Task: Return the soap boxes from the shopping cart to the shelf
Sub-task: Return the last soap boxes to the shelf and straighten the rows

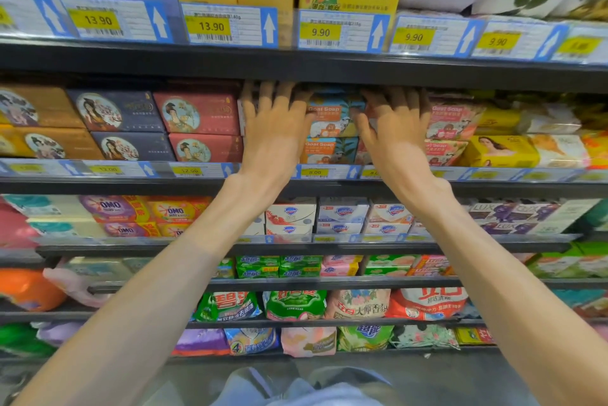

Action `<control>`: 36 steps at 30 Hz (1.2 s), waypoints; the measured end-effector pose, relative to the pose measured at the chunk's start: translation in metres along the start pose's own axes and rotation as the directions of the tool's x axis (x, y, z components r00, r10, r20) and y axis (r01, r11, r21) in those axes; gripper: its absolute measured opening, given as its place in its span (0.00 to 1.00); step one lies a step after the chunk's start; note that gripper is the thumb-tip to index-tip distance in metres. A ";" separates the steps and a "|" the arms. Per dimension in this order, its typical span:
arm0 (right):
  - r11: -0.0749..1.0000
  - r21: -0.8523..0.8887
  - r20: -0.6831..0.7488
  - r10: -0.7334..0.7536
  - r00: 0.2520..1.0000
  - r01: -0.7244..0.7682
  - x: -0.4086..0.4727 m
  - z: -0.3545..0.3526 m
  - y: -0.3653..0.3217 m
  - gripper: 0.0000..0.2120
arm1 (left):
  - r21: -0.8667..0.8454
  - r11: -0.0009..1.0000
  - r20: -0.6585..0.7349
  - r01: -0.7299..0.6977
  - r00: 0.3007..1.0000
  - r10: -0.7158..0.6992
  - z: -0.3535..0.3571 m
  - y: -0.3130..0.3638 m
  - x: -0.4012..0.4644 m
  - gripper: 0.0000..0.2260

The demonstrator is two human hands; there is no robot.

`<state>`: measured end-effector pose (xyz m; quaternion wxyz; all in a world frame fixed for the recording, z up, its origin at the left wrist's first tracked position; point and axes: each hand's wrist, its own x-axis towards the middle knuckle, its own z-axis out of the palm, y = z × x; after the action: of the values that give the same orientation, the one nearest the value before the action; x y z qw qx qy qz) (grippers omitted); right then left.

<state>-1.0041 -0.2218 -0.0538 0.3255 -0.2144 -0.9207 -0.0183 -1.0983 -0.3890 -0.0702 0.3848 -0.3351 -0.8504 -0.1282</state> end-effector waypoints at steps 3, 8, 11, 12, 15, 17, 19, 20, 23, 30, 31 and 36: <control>1.000 -0.004 0.021 0.022 1.000 -0.022 0.001 -0.001 -0.001 0.21 | -0.023 1.000 -0.002 0.014 1.000 -0.015 0.000 0.001 0.000 0.15; 0.998 0.055 -0.027 -0.001 1.000 0.002 -0.002 0.000 0.001 0.19 | -0.059 0.998 -0.024 0.013 1.000 -0.015 0.000 0.002 -0.002 0.13; 0.998 0.056 -0.047 -0.021 0.999 0.023 -0.002 0.003 0.001 0.18 | -0.047 0.999 -0.038 0.006 0.999 -0.008 0.000 0.001 -0.003 0.12; 0.998 0.053 -0.038 -0.018 0.999 0.020 -0.002 0.003 0.001 0.18 | -0.047 0.999 -0.045 0.008 0.999 -0.010 0.000 0.001 -0.003 0.12; 0.999 0.040 -0.047 -0.027 0.999 0.029 -0.002 0.003 0.001 0.19 | -0.061 0.998 -0.057 0.009 0.998 -0.013 0.000 0.001 -0.004 0.12; 0.999 0.041 -0.032 -0.019 0.999 0.020 -0.002 0.002 0.001 0.19 | -0.056 0.998 -0.070 0.007 0.997 -0.010 0.000 0.001 -0.005 0.12; 0.999 0.032 -0.026 -0.012 1.000 0.013 -0.002 0.002 0.000 0.19 | -0.046 0.999 -0.085 0.007 0.996 -0.011 0.001 0.001 -0.005 0.12; 0.999 0.032 -0.040 -0.017 0.999 0.018 -0.002 0.002 0.000 0.19 | -0.046 0.999 -0.089 0.007 0.996 -0.011 0.001 0.001 -0.005 0.12; 0.999 0.035 -0.045 -0.007 0.999 0.009 -0.002 0.002 -0.001 0.19 | -0.053 0.999 -0.076 0.009 0.997 -0.013 0.002 0.002 -0.005 0.12; 1.000 0.021 -0.028 -0.019 0.999 0.019 -0.002 0.002 -0.001 0.20 | -0.074 0.996 -0.023 0.041 0.999 -0.043 0.003 0.000 0.001 0.13; 0.999 0.019 -0.051 -0.028 0.998 0.029 -0.004 0.002 0.000 0.21 | -0.086 0.996 -0.020 0.040 0.999 -0.042 0.002 0.000 0.001 0.13; 1.000 0.008 -0.126 -0.017 0.992 0.018 -0.028 -0.010 0.005 0.23 | -0.124 0.992 -0.047 -0.017 0.999 0.011 -0.014 0.004 -0.009 0.19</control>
<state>-0.9765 -0.2293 -0.0630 0.3836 -0.2030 -0.9004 -0.0303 -1.0831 -0.3972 -0.0678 0.3834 -0.3614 -0.8293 -0.1861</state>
